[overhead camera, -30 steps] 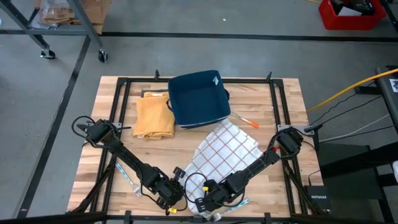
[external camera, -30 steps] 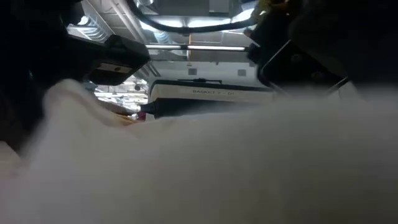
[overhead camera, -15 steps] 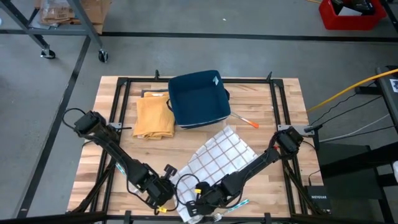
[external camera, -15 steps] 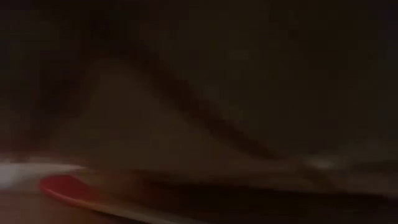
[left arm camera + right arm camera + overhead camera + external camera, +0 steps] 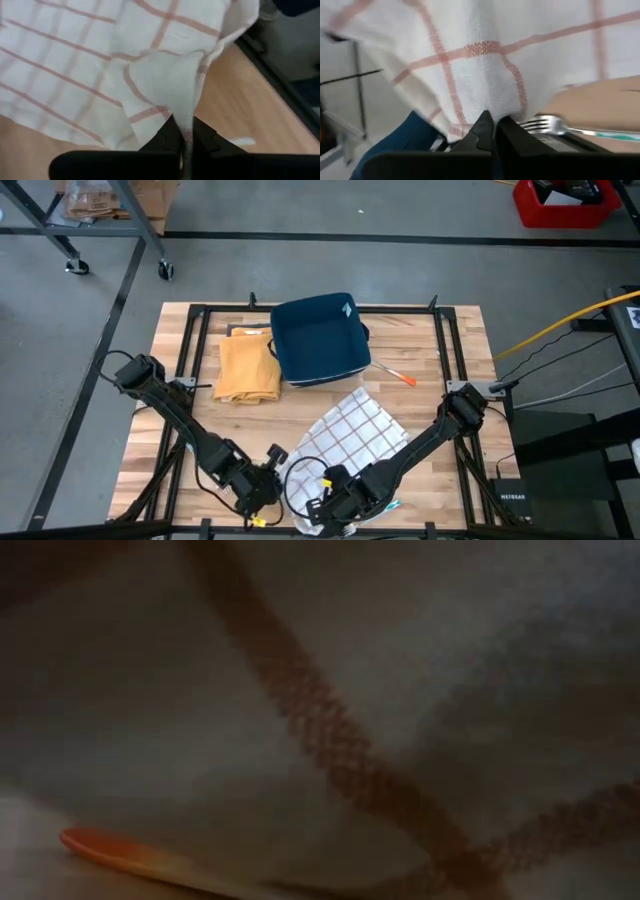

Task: Fold towel
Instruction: Fold the white pattern towel

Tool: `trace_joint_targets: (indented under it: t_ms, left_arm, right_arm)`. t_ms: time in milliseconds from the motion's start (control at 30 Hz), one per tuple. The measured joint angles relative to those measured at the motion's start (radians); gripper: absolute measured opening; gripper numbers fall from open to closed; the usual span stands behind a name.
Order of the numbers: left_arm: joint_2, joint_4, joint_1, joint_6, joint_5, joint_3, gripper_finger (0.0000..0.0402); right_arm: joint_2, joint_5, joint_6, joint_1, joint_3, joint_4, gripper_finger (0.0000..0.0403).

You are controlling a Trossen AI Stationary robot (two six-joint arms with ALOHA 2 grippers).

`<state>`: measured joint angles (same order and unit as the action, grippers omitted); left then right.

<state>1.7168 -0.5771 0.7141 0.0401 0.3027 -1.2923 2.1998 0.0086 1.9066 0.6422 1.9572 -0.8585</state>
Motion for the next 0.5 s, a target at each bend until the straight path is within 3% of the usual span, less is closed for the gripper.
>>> trace_joint_targets:
  t_ms: [500]
  left_arm:
    - [0.007,0.132,-0.209,-0.196,0.025,-0.012,0.0001]
  right_arm:
    - [-0.008,0.000,0.103,0.000,0.000,-0.354,0.0005]
